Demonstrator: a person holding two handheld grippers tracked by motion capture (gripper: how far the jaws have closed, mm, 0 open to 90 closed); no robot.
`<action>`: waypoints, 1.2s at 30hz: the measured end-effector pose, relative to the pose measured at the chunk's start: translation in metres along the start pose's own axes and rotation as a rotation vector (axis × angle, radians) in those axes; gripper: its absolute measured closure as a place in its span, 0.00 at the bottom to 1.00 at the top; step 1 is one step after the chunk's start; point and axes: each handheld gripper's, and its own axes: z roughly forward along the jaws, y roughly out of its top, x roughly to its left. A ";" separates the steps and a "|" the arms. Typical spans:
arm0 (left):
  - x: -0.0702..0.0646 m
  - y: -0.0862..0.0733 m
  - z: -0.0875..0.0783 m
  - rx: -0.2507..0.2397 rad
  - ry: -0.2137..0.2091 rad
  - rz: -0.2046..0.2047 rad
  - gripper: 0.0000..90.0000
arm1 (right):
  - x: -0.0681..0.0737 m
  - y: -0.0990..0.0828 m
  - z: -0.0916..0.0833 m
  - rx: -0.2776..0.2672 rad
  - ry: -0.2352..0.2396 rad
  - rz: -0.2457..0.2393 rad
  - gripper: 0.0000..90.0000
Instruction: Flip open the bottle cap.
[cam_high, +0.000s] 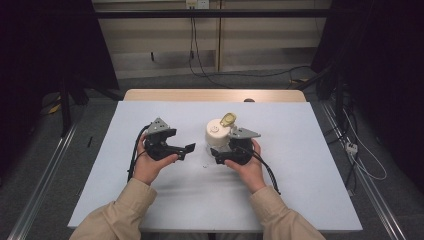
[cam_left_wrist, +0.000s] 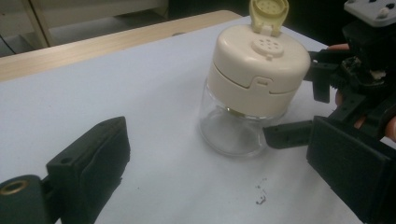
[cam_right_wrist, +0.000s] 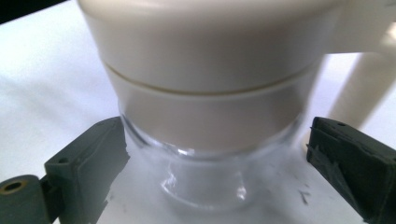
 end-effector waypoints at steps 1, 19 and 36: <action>0.000 -0.001 0.000 0.006 0.002 -0.010 0.06 | -0.001 -0.001 -0.004 -0.004 -0.001 0.000 0.06; 0.015 -0.033 -0.021 0.015 0.013 -0.061 0.06 | -0.019 -0.017 -0.050 -0.061 -0.006 -0.009 0.06; 0.016 -0.054 -0.043 0.022 0.010 -0.048 0.06 | -0.034 -0.042 -0.092 -0.071 -0.001 -0.021 0.07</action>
